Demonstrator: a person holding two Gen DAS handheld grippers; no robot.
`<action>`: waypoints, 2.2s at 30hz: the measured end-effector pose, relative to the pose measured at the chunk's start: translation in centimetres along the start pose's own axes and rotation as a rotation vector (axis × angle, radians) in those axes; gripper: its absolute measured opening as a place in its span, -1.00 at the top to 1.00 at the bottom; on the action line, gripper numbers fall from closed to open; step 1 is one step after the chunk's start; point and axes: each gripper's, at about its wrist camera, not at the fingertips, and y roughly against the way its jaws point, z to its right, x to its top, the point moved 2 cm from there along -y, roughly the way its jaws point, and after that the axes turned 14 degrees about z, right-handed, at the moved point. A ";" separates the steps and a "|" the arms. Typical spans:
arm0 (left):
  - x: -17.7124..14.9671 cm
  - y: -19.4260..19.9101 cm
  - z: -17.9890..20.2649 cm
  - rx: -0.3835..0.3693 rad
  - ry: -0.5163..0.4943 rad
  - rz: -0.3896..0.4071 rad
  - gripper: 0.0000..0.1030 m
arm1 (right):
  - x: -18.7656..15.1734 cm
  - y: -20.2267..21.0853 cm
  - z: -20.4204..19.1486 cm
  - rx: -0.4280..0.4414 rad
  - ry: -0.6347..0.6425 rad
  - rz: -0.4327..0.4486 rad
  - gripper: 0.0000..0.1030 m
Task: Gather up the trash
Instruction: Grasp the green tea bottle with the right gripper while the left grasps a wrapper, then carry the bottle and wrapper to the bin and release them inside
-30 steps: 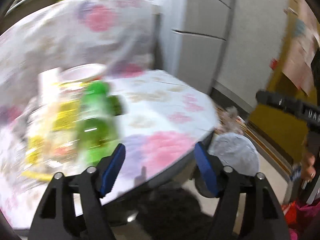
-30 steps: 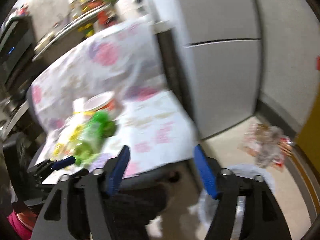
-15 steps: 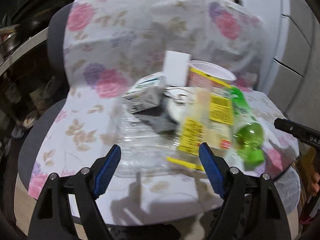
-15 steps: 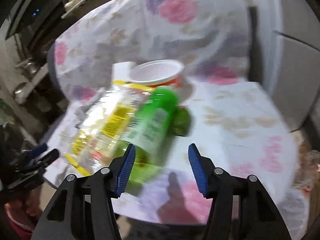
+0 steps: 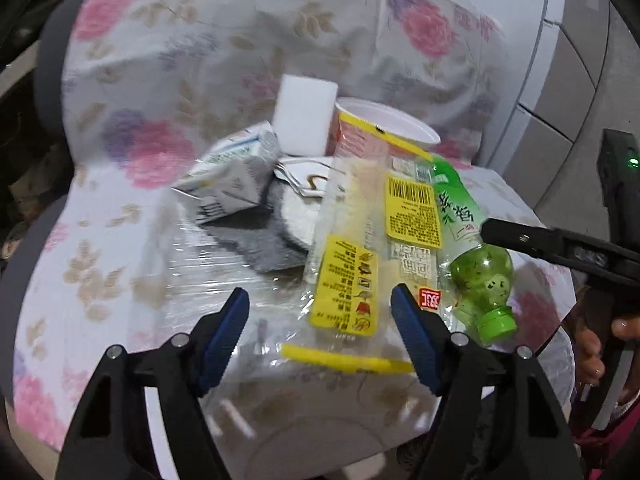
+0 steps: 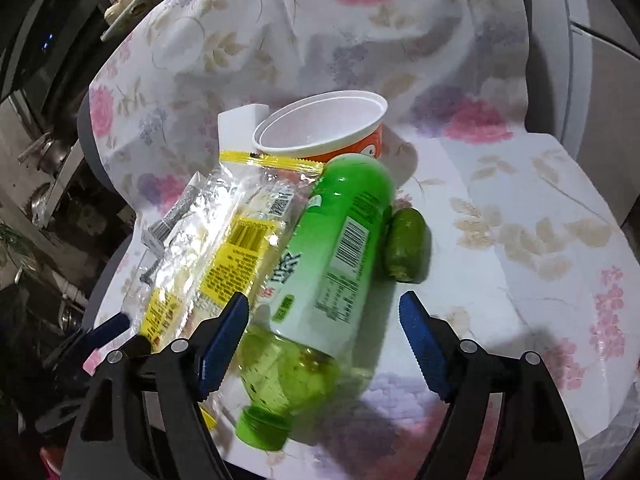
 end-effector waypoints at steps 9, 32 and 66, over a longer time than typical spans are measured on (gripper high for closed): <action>0.0 -1.8 0.9 -0.060 -0.006 -0.041 0.47 | -0.4 0.3 0.2 0.037 0.018 -0.031 -0.41; 3.4 6.4 -1.3 0.032 0.093 0.218 1.00 | 0.9 -4.3 -2.5 -0.201 0.054 -0.025 -0.27; -1.3 7.2 26.1 -0.715 -0.173 0.144 1.00 | -1.9 27.9 14.7 -0.492 -0.097 0.458 -0.11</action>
